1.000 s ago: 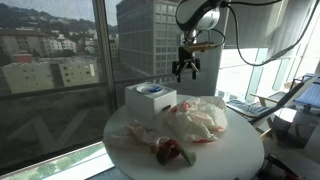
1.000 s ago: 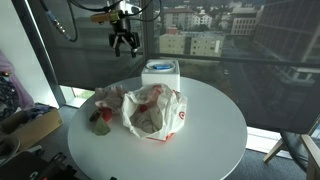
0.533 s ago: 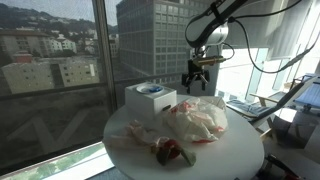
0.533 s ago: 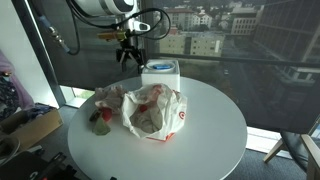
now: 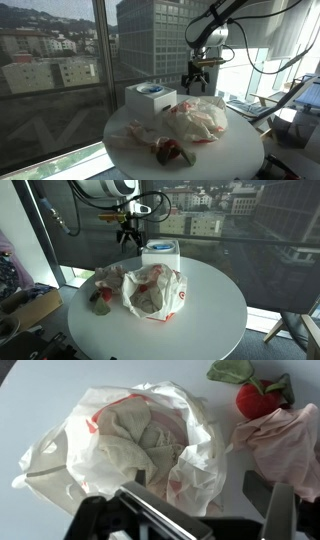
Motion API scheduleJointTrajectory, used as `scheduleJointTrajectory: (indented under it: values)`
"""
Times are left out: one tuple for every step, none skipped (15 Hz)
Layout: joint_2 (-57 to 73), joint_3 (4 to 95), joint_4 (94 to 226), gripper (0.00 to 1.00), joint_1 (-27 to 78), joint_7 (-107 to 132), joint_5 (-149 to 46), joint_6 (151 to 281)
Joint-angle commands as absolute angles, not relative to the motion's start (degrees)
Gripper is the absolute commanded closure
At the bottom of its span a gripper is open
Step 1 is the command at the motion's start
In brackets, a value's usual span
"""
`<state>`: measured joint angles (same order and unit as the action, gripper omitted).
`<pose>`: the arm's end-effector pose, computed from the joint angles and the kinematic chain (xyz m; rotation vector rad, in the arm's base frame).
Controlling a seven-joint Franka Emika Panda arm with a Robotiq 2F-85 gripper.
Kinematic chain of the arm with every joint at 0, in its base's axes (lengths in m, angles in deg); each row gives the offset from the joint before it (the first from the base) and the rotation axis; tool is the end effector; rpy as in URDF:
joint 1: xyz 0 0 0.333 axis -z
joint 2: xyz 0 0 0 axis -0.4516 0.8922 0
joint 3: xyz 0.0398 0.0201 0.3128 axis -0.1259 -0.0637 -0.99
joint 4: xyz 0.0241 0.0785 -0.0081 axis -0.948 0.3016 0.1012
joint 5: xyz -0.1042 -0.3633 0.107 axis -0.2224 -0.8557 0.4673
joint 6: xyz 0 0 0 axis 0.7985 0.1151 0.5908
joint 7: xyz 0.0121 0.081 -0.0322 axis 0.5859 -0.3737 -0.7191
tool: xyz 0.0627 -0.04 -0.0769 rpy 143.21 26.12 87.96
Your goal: Remove the items from the plastic bag and put them on the table
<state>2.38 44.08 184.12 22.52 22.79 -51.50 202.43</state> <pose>0.5684 0.0574 0.3481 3.0744 -0.2026 -0.1502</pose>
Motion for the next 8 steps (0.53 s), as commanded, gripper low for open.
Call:
scheduleJointTrajectory:
  values:
    - [4.96,44.24,182.17,0.0,24.34,21.29,-44.07,202.56]
    - [5.66,44.29,182.09,0.0,24.9,21.05,-41.67,202.19]
    - [6.03,44.53,182.71,0.0,25.4,20.99,-40.29,203.4]
    - [6.56,44.73,182.97,0.0,26.01,20.45,-38.84,203.64]
    - [7.21,45.04,183.01,0.0,26.63,20.13,-37.82,203.62]
    - [8.04,45.2,182.82,0.0,27.39,19.39,-36.1,203.42]
    - [8.72,45.44,182.88,0.0,27.87,19.25,-35.13,203.81]
    - [9.58,45.54,182.98,0.0,28.28,18.82,-34.06,204.92]
